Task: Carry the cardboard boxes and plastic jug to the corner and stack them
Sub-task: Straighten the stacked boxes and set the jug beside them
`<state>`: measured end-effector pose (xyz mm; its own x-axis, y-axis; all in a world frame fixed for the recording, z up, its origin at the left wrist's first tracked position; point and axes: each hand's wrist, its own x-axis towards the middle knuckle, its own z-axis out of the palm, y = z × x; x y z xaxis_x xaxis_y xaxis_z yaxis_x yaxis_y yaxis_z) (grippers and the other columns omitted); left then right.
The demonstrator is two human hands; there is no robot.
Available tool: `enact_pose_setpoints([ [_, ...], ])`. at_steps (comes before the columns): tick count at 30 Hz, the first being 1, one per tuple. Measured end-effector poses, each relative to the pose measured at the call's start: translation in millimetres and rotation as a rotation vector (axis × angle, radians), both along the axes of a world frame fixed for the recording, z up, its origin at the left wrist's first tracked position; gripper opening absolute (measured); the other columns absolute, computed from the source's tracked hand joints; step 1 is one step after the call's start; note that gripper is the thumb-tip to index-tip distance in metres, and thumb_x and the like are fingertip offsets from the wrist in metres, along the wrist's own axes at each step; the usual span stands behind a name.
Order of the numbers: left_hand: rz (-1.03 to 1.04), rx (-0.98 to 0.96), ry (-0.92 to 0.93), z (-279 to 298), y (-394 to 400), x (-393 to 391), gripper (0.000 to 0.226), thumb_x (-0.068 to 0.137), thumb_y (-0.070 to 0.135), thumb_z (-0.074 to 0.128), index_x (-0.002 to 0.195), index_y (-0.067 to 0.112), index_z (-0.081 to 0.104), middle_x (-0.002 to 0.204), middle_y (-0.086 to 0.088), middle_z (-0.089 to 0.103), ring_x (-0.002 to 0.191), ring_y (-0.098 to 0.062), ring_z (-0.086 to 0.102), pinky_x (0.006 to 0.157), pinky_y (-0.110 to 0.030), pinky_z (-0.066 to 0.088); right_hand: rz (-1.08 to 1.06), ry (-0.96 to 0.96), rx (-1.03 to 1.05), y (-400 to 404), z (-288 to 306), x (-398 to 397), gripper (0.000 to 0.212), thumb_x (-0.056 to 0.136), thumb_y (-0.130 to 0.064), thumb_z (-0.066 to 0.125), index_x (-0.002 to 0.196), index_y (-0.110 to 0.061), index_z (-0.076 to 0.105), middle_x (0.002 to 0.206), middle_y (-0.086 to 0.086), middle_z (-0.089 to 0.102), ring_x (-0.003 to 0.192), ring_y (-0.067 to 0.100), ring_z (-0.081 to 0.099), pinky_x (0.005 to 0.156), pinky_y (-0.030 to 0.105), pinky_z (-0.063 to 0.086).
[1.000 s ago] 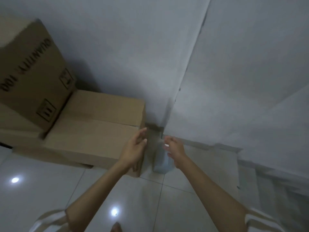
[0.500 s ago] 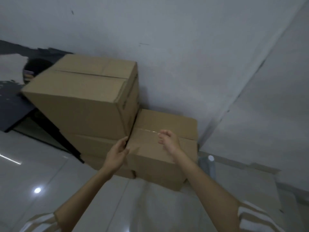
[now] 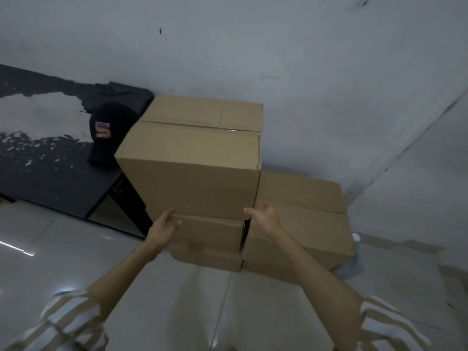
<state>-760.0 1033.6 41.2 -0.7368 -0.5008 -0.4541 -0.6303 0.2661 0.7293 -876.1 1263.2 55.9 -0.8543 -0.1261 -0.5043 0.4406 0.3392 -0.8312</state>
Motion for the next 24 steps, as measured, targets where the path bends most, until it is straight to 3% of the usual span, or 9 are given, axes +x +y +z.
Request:
enact_pose_setpoints([
  [6, 0.091, 0.140, -0.030, -57.9, -50.1, -17.3, 0.063, 0.094, 0.036, 0.054, 0.147, 0.013, 0.029, 0.153, -0.009, 0.032, 0.136, -0.032, 0.036, 0.107, -0.047, 0.037, -0.045, -0.031, 0.063, -25.5, -54.3, -13.6, 0.092, 0.080, -0.029, 0.076, 0.148, -0.001, 0.022, 0.149, 0.014, 0.038, 0.136, 0.032, 0.040, 0.107, 0.037, 0.036],
  [9, 0.193, 0.174, -0.101, -101.1, -78.5, -20.1, 0.086, 0.081, 0.052, 0.063, 0.147, 0.010, 0.028, 0.152, -0.014, 0.030, 0.134, -0.037, 0.035, 0.108, -0.050, 0.038, -0.106, -0.028, 0.118, -35.8, -85.3, -14.2, 0.102, 0.073, -0.036, 0.081, 0.147, 0.001, 0.021, 0.147, 0.017, 0.041, 0.133, 0.033, 0.043, 0.108, 0.040, 0.039],
  [14, 0.271, 0.113, 0.117, -146.7, -112.3, -27.9, 0.106, 0.077, 0.035, 0.075, 0.152, 0.007, 0.005, 0.157, -0.014, 0.014, 0.143, -0.032, 0.022, 0.116, -0.042, 0.027, -0.258, 0.066, 0.141, -49.2, -131.5, -13.7, 0.112, 0.071, -0.037, 0.082, 0.151, -0.001, 0.011, 0.156, 0.017, 0.025, 0.143, 0.030, 0.029, 0.116, 0.040, 0.029],
  [17, 0.162, 0.105, 0.316, -169.0, -128.9, -32.5, 0.111, 0.072, 0.035, 0.080, 0.152, 0.014, 0.006, 0.158, -0.008, 0.015, 0.144, -0.026, 0.022, 0.117, -0.041, 0.025, -0.331, 0.145, 0.129, -52.1, -154.2, -14.3, 0.118, 0.065, -0.039, 0.086, 0.151, -0.002, 0.012, 0.156, 0.015, 0.024, 0.143, 0.028, 0.029, 0.116, 0.039, 0.028],
  [21, 0.026, 0.046, 0.545, -187.9, -141.9, -40.7, 0.088, 0.073, 0.036, 0.079, 0.145, 0.026, 0.030, 0.145, 0.005, 0.044, 0.131, -0.013, 0.046, 0.108, -0.039, 0.040, -0.394, 0.250, 0.022, -59.7, -174.7, -17.6, 0.108, 0.071, -0.028, 0.083, 0.150, -0.006, 0.013, 0.157, 0.012, 0.026, 0.143, 0.023, 0.029, 0.113, 0.029, 0.032],
  [23, 0.036, 0.006, 0.604, -200.7, -144.2, -45.2, 0.082, 0.074, 0.044, 0.076, 0.143, 0.030, 0.033, 0.142, 0.008, 0.046, 0.128, -0.011, 0.047, 0.107, -0.038, 0.041, -0.414, 0.347, -0.031, -64.2, -186.0, -20.6, 0.086, 0.071, -0.020, 0.083, 0.139, -0.009, 0.032, 0.143, 0.008, 0.047, 0.131, 0.021, 0.047, 0.099, 0.020, 0.044],
  [24, 0.053, -0.019, 0.630, -207.1, -145.0, -48.1, 0.081, 0.074, 0.047, 0.075, 0.142, 0.029, 0.034, 0.140, 0.008, 0.047, 0.127, -0.010, 0.047, 0.107, -0.037, 0.041, -0.420, 0.397, -0.058, -67.8, -191.4, -21.5, 0.077, 0.070, -0.018, 0.084, 0.132, -0.010, 0.040, 0.134, 0.005, 0.055, 0.124, 0.020, 0.054, 0.098, 0.022, 0.048],
])
